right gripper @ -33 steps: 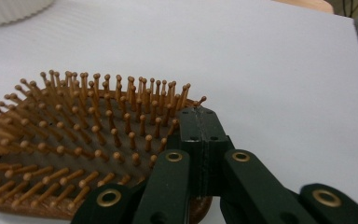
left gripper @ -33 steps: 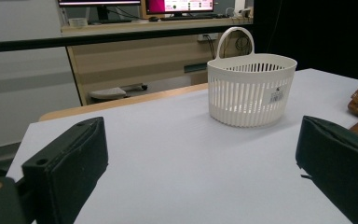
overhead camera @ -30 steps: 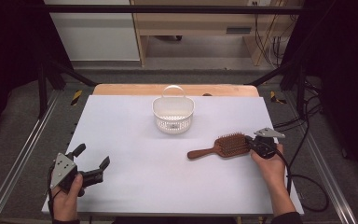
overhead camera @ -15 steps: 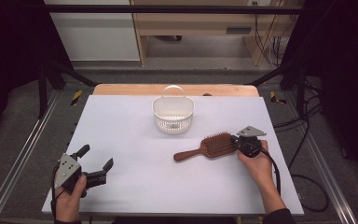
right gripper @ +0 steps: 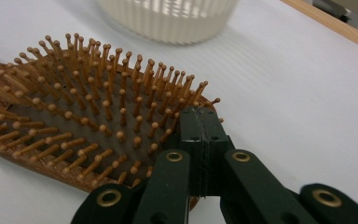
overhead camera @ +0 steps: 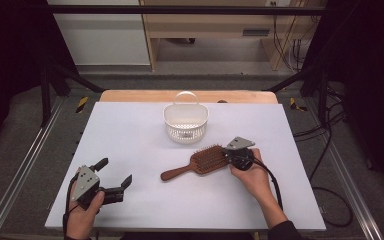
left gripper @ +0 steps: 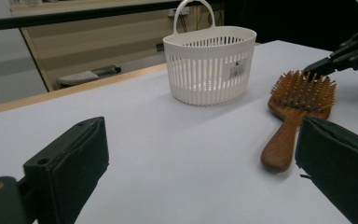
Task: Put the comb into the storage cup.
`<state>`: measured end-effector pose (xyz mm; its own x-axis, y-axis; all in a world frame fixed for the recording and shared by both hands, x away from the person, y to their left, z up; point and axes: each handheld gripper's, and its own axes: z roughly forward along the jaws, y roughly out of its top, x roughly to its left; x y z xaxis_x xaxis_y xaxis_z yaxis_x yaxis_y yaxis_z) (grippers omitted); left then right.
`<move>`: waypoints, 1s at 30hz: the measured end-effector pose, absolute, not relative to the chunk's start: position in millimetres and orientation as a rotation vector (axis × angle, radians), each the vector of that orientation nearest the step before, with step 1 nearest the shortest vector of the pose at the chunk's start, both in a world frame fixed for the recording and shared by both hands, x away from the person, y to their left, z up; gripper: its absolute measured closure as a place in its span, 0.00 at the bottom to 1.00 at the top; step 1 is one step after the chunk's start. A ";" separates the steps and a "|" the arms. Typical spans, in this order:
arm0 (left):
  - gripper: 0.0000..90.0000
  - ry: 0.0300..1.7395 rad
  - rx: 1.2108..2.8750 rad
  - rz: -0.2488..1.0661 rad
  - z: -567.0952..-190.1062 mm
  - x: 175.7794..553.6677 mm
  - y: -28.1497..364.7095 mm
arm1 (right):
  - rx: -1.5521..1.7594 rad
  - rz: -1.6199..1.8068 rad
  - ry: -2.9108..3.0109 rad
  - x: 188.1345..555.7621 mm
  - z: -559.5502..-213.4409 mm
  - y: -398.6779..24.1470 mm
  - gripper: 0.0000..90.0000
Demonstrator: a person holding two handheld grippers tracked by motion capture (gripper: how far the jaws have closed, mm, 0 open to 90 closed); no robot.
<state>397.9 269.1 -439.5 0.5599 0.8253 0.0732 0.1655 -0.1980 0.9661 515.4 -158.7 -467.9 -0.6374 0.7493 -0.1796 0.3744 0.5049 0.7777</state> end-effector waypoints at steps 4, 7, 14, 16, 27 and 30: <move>0.03 0.825 1.712 0.730 -440.5 398.0 264.6 | 0.882 0.999 2.268 513.4 -467.9 -143.9 1.00; 0.04 0.820 1.738 0.720 -441.8 398.3 260.6 | 0.844 1.011 2.288 510.9 -468.0 -127.1 1.00; 0.04 0.812 1.797 0.691 -445.0 399.3 253.2 | 0.777 1.055 2.327 503.0 -468.8 -91.6 1.00; 0.04 0.814 1.810 0.677 -446.2 399.7 251.0 | 0.762 1.071 2.339 500.0 -469.1 -82.4 1.00; 0.06 0.835 1.862 0.648 -450.1 401.4 245.9 | 0.656 1.153 2.392 482.9 -471.3 -37.4 1.00; 0.06 0.837 1.868 0.647 -450.3 401.3 247.1 | 0.629 1.157 2.396 479.7 -471.4 -30.0 1.00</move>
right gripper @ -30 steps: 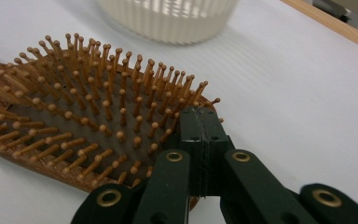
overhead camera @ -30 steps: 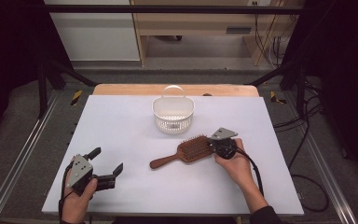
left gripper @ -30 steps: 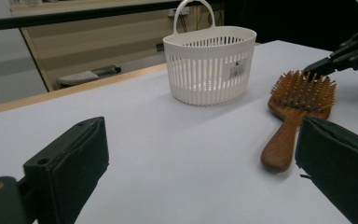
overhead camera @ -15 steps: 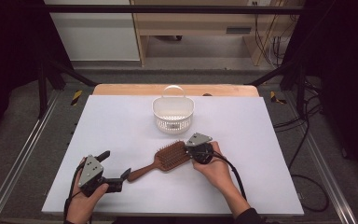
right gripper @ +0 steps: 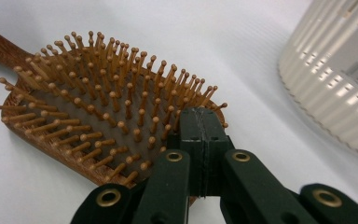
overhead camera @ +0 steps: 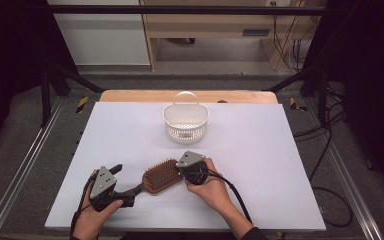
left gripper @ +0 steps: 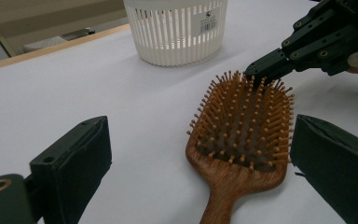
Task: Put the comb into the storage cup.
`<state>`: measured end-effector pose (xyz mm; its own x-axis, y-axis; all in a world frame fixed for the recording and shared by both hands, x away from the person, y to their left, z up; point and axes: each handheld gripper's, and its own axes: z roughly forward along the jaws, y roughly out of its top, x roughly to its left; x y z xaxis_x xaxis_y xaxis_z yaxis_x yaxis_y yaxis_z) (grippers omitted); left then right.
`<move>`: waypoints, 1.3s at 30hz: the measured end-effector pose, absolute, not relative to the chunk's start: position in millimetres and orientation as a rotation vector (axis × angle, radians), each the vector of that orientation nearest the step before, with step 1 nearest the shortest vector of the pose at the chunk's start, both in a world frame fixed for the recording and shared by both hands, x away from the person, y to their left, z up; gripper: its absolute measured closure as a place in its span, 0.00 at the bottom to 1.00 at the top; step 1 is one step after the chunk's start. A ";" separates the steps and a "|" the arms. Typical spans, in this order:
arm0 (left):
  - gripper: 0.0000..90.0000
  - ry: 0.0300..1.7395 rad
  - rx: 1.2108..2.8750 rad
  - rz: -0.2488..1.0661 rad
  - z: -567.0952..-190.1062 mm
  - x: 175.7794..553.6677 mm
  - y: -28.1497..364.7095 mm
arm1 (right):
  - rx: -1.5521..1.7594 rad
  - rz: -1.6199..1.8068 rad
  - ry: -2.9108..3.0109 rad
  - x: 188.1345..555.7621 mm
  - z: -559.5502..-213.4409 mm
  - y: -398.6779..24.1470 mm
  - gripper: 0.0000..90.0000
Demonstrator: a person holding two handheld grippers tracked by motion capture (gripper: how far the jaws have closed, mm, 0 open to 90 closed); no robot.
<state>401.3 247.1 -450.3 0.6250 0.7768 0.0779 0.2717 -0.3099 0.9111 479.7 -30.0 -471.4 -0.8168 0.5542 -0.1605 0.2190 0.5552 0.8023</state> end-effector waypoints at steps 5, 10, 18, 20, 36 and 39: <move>0.06 0.840 1.867 0.647 -450.0 401.5 249.7 | 0.665 1.202 2.364 479.3 -466.4 -34.5 0.99; 0.06 0.851 1.867 0.644 -450.1 402.6 251.2 | 0.711 1.265 2.305 476.3 -451.7 -53.0 0.98; 0.07 0.855 1.871 0.647 -450.6 402.6 252.1 | 0.840 1.320 2.167 467.1 -427.5 -117.0 0.86; 0.07 0.857 1.871 0.649 -450.8 402.9 252.8 | 0.888 1.327 2.128 464.8 -425.6 -133.2 0.78; 0.06 0.868 1.877 0.655 -451.4 405.5 255.1 | 1.110 1.347 1.875 434.8 -428.6 -230.9 0.14; 0.06 0.872 1.882 0.655 -452.1 406.5 255.5 | 1.143 1.342 1.832 425.8 -430.3 -244.9 0.09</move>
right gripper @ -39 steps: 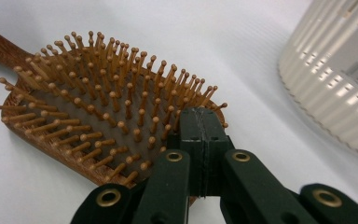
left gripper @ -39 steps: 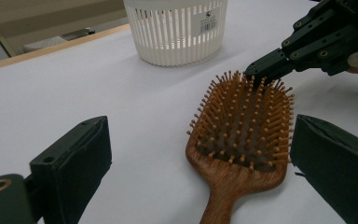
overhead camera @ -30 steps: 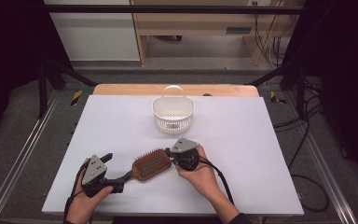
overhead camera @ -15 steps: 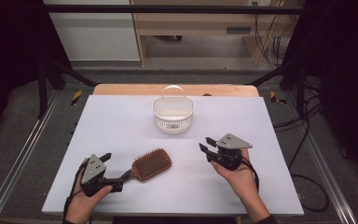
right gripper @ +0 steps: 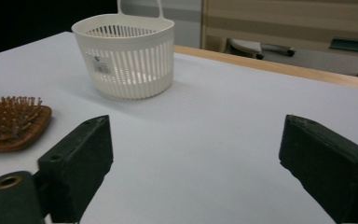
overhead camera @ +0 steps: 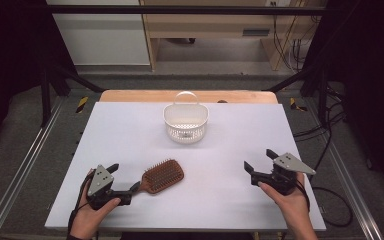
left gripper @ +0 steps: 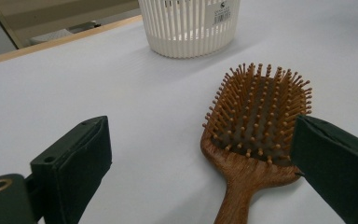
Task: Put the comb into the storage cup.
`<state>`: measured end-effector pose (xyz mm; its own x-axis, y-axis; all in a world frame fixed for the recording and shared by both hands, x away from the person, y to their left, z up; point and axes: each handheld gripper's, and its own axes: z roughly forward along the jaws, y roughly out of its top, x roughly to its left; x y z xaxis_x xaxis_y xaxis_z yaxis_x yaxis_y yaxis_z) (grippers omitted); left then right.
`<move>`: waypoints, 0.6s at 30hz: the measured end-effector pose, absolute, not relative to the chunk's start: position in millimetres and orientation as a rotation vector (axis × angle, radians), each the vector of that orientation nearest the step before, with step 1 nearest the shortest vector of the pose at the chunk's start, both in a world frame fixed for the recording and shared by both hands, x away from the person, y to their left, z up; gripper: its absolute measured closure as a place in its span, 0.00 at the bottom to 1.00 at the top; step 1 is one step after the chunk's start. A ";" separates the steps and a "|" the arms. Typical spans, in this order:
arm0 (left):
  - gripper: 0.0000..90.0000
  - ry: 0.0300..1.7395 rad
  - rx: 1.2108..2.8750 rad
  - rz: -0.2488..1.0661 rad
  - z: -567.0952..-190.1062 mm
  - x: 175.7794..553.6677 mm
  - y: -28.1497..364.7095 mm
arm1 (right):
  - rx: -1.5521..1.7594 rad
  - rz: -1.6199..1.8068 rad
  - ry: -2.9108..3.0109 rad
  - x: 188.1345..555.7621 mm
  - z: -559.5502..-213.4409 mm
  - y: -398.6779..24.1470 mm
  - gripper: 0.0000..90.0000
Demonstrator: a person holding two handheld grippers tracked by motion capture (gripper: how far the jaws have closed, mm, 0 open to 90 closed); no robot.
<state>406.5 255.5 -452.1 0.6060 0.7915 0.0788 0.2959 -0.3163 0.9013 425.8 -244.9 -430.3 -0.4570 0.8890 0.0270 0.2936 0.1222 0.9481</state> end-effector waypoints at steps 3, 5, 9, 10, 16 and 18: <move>0.06 0.878 1.889 0.654 -452.4 408.3 256.0 | 1.126 1.351 1.817 418.1 -431.5 -254.7 0.08; 0.06 0.888 1.911 0.655 -452.5 411.7 256.9 | 1.112 1.365 1.822 417.8 -433.8 -256.7 0.07; 0.06 0.897 1.966 0.662 -448.8 416.3 256.6 | 1.100 1.363 1.838 419.4 -435.4 -252.9 0.08; 0.07 0.902 1.992 0.652 -446.6 418.2 255.9 | 1.090 1.358 1.850 419.7 -436.2 -251.5 0.08; 0.07 0.847 2.192 0.571 -427.4 432.2 240.5 | 1.083 1.336 1.879 421.3 -439.2 -247.1 0.08; 0.07 0.818 2.267 0.558 -421.4 438.7 235.1 | 1.084 1.327 1.883 421.8 -439.9 -247.5 0.08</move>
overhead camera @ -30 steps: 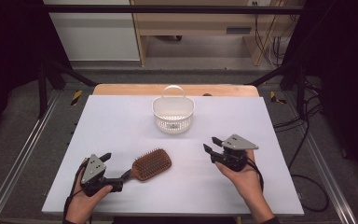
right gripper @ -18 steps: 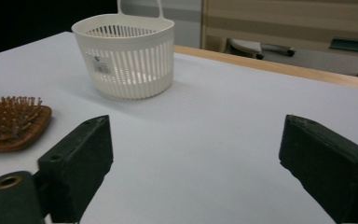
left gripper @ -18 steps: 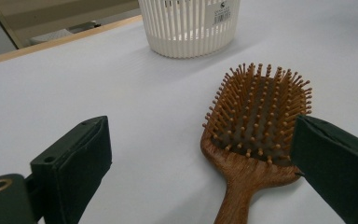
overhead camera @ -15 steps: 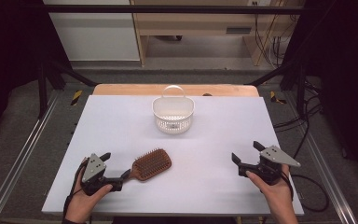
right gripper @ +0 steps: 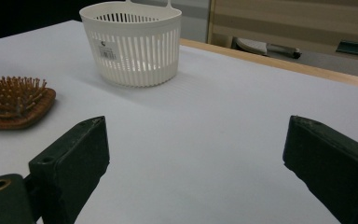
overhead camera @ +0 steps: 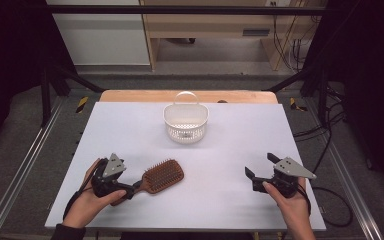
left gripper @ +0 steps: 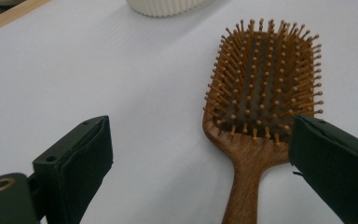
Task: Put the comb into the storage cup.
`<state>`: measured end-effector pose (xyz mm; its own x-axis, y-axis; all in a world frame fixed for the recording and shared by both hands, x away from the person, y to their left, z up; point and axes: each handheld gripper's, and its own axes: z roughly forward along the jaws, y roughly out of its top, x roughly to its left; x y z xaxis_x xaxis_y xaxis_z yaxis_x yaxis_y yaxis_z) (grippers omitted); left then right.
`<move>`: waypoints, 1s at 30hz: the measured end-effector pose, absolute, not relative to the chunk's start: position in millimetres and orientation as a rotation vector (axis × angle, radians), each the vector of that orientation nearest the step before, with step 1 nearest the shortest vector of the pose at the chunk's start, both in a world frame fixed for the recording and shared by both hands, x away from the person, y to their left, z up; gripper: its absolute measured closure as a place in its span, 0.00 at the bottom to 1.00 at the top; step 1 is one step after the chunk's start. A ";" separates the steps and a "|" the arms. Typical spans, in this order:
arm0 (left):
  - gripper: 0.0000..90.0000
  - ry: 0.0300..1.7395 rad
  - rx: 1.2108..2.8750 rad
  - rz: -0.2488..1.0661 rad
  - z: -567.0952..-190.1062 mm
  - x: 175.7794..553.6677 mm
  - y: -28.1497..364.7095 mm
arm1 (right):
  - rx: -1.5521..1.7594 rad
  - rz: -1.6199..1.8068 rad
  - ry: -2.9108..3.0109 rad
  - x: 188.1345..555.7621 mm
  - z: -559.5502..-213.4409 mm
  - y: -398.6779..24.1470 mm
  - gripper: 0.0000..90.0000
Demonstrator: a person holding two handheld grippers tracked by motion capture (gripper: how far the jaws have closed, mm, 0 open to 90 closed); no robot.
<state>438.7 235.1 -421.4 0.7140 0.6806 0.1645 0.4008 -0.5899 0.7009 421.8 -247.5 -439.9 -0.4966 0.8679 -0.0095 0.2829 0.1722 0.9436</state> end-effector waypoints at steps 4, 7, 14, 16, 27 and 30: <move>0.09 0.813 2.354 0.466 -422.9 448.7 225.7 | 1.099 1.321 1.882 422.7 -441.5 -250.6 0.08; 0.11 0.794 2.393 0.420 -430.4 445.7 219.7 | 1.107 1.314 1.879 423.2 -441.9 -252.1 0.09; 0.21 0.808 2.429 0.384 -442.5 442.1 220.4 | 1.099 1.302 1.898 423.2 -442.3 -249.9 0.09; 0.26 0.812 2.435 0.372 -443.6 442.5 220.7 | 1.097 1.299 1.905 423.4 -442.8 -249.5 0.09; 0.48 0.786 2.523 0.316 -452.9 444.1 219.0 | 1.098 1.290 1.929 425.1 -444.7 -248.4 0.10; 0.53 0.783 2.527 0.288 -453.9 444.8 219.8 | 1.097 1.290 1.934 425.1 -445.0 -247.9 0.10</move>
<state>444.8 219.8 -453.9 0.8145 0.5773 0.0583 0.4771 -0.7235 0.4988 425.1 -247.9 -445.0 -0.5057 0.8626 -0.0123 0.3202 0.2009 0.9258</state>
